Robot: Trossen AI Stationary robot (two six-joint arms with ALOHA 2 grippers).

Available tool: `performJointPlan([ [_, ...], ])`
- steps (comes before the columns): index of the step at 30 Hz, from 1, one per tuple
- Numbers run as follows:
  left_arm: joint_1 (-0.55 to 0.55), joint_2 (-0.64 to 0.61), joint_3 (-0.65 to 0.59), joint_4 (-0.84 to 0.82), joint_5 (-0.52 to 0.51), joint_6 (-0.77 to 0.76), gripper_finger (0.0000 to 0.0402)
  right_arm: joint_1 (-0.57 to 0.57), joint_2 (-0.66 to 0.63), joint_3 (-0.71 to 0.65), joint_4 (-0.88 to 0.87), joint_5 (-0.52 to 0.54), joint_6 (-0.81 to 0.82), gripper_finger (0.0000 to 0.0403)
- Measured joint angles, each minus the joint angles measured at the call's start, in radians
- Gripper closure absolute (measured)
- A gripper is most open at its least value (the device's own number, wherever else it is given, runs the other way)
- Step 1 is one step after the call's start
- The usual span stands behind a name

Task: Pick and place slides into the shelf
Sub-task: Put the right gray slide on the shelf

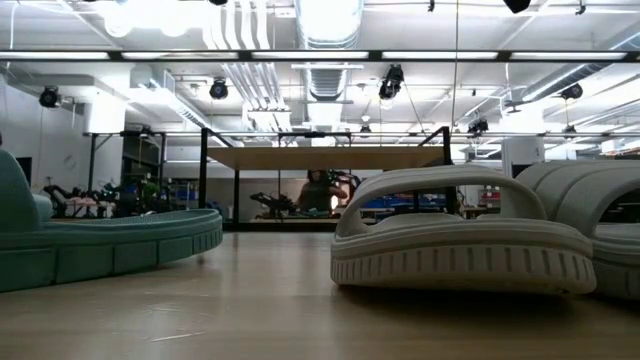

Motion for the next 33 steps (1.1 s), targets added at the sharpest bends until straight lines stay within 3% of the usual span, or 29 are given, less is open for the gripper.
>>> performJointPlan([
  [3,0.000,0.036,0.030,-0.002,0.000,-0.002,0.0187,0.000,0.000,0.000,0.009,0.000,0.002,0.0261],
  [7,0.000,0.069,0.059,0.004,0.000,-0.001,0.0159,0.000,0.000,0.000,0.014,0.000,0.003,0.0257],
  [16,0.000,0.089,0.064,-0.036,0.005,-0.054,0.0158,0.000,0.001,-0.001,0.014,-0.011,0.052,0.0268],
  [27,0.000,-0.028,0.070,-0.235,0.015,-0.054,0.0158,0.000,0.034,-0.002,0.054,-0.007,-0.296,0.0240],
  [33,0.000,-0.082,0.070,-0.310,0.004,-0.055,0.0158,0.000,0.081,-0.002,0.059,0.006,-0.277,0.0220],
])
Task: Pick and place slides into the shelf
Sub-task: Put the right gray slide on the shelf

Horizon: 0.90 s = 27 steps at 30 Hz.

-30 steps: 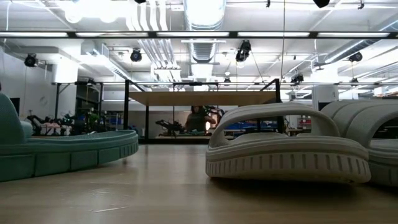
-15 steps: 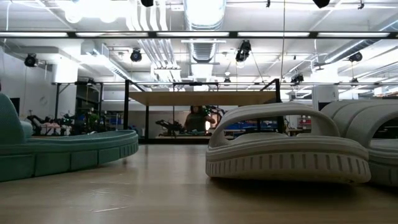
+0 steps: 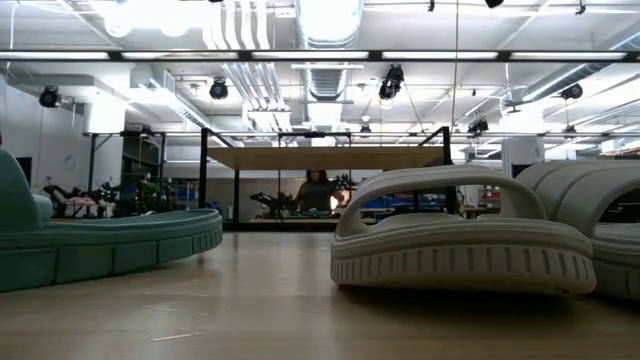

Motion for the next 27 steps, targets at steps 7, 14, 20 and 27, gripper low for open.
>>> performJointPlan([
  [7,0.000,0.008,0.000,-0.007,-0.001,0.000,0.0158,0.000,0.018,0.000,-0.027,0.003,0.051,0.0222],
  [14,0.000,0.030,-0.001,-0.007,-0.001,-0.001,0.0158,0.000,0.016,0.000,-0.104,-0.041,0.149,0.0223],
  [20,0.000,0.034,-0.001,-0.006,-0.001,-0.001,0.0158,0.000,0.018,0.000,-0.171,-0.087,0.185,0.0225],
  [27,0.000,0.034,-0.001,-0.005,-0.001,-0.001,0.0158,0.000,0.019,0.000,-0.183,-0.084,0.184,0.0227],
])
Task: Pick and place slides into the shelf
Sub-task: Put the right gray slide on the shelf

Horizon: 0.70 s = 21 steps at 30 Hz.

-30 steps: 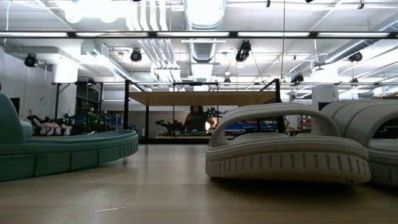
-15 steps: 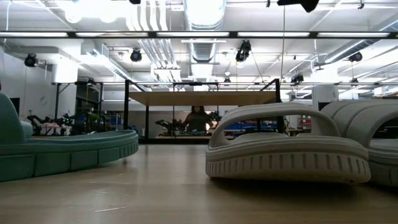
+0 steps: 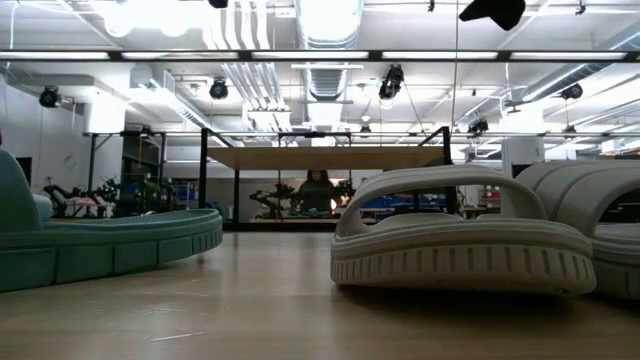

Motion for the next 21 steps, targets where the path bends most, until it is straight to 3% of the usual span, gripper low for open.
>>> performJointPlan([
  [21,0.000,0.000,0.000,0.000,0.000,0.000,0.0158,0.000,0.000,-0.138,-0.001,-0.003,0.096,0.0234],
])
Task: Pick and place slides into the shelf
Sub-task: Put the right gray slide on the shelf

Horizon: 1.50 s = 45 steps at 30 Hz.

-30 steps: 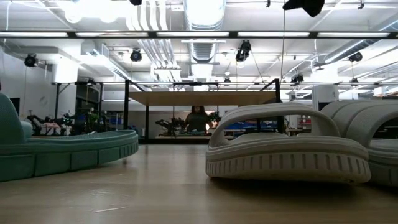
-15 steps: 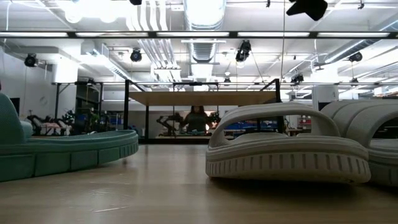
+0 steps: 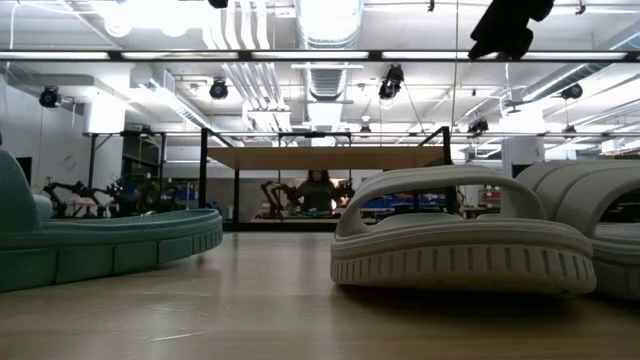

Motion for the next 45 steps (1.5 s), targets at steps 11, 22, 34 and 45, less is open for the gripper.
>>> performJointPlan([
  [11,0.001,0.000,0.000,0.000,0.000,0.000,0.0158,0.000,0.000,-0.057,0.009,-0.097,0.048,0.0238],
  [22,0.001,0.006,-0.001,0.002,-0.003,0.000,0.0158,0.000,0.006,-0.091,0.012,-0.197,0.070,0.0241],
  [34,0.001,0.021,-0.002,0.002,-0.022,-0.001,0.0158,0.000,0.114,-0.091,0.017,-0.321,0.061,0.0248],
  [45,0.000,0.024,-0.002,0.000,-0.028,0.000,0.0158,0.001,0.206,-0.091,0.005,-0.371,0.060,0.0248],
])
